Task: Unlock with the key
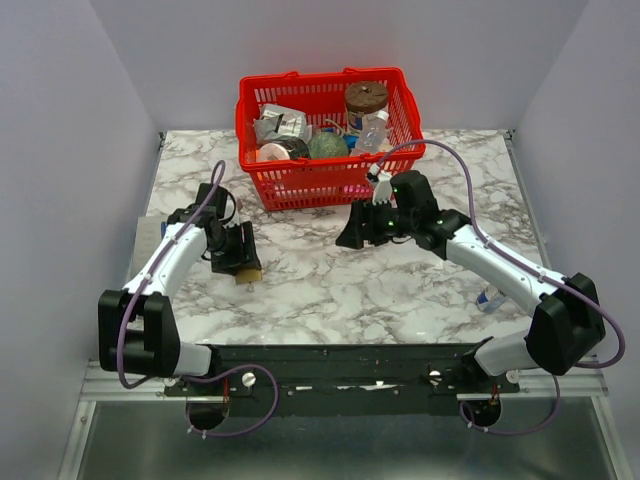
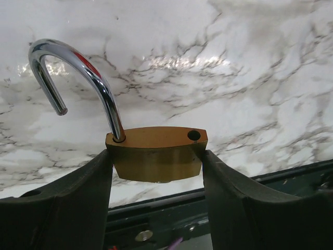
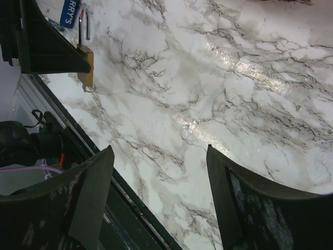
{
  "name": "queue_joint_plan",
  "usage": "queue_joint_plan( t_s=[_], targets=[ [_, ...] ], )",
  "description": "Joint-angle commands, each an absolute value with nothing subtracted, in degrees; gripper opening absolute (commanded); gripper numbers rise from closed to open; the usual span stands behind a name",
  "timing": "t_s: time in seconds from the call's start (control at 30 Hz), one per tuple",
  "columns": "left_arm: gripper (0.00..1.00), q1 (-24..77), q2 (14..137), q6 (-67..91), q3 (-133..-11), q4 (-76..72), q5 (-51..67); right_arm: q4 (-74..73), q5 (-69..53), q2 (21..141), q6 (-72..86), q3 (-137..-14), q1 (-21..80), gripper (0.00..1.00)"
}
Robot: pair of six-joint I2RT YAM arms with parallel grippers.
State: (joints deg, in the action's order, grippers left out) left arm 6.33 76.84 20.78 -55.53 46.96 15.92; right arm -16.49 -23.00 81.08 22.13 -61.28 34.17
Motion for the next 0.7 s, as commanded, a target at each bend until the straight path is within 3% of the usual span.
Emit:
queue_joint_plan(
  t_s=[0.0, 0.67],
  targets=[
    [0.0, 6.15, 80.59, 13.19, -58.62, 54.84, 11.26, -17.14, -23.38, 81.3, 22.5, -60.56, 34.37, 0.8],
    [0.0, 5.89, 92.89, 9.32, -63.98, 55.81, 0.71, -18.54, -18.55, 76.2, 21.27, -57.66, 34.37, 0.8]
  ],
)
